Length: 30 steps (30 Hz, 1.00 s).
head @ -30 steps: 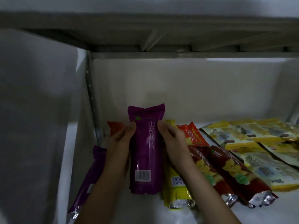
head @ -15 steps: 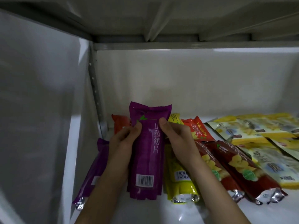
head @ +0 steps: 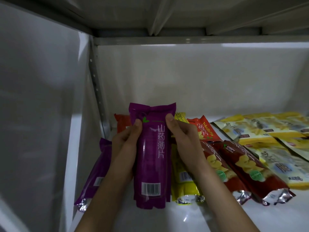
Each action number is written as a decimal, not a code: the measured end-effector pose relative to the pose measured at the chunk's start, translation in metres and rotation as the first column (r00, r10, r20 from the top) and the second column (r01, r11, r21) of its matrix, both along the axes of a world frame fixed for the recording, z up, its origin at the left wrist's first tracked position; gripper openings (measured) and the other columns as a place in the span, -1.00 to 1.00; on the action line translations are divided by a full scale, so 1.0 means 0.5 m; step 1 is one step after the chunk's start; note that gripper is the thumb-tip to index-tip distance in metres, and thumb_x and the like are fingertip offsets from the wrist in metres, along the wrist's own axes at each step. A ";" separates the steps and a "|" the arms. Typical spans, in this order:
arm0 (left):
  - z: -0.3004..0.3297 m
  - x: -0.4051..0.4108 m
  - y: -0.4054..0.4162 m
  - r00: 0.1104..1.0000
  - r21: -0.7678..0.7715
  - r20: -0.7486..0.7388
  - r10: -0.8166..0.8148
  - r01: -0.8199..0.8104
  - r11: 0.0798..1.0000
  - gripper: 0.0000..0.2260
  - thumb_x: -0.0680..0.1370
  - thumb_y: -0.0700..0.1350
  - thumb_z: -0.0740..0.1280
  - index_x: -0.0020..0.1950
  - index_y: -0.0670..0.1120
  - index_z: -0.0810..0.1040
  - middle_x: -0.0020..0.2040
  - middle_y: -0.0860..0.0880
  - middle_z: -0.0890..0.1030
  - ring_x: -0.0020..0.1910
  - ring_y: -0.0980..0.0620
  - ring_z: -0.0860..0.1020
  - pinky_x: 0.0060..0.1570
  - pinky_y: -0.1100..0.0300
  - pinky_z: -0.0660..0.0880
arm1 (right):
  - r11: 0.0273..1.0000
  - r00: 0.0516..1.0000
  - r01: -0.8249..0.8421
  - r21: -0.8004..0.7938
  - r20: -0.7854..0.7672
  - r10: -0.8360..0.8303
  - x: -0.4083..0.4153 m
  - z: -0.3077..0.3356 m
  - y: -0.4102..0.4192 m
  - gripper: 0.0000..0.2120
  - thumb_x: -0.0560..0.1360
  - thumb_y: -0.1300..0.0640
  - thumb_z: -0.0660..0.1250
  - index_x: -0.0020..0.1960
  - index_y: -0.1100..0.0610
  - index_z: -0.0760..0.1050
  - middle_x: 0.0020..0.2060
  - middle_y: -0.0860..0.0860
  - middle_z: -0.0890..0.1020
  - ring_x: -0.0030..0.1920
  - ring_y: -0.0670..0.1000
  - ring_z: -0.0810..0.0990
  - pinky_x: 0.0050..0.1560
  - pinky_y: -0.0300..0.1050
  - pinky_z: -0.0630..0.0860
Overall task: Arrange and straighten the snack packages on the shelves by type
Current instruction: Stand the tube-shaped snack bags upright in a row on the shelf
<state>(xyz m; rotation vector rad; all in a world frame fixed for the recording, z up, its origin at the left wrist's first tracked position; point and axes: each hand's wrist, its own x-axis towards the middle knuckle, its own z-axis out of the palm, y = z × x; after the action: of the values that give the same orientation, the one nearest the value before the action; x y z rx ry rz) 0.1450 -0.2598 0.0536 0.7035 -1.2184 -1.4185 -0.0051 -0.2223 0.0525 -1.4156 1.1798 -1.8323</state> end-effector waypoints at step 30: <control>-0.024 -0.022 -0.007 0.989 0.054 0.015 -0.147 0.146 0.988 -0.69 0.43 0.18 0.45 0.03 0.02 0.77 0.09 -0.12 0.76 0.08 -0.14 0.73 0.21 -0.11 0.60 | 0.997 0.984 0.072 0.026 0.159 -0.076 -0.005 -0.003 -0.012 -0.02 0.24 -0.39 0.60 -0.04 0.55 0.42 -0.10 0.59 0.48 -0.16 0.24 0.56 -0.08 0.22 0.54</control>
<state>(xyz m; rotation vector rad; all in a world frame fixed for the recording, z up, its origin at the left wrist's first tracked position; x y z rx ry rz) 0.1338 -0.2633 0.0417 0.6761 -1.2731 -1.5730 -0.0076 -0.2284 0.0508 -1.2038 1.1797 -1.9397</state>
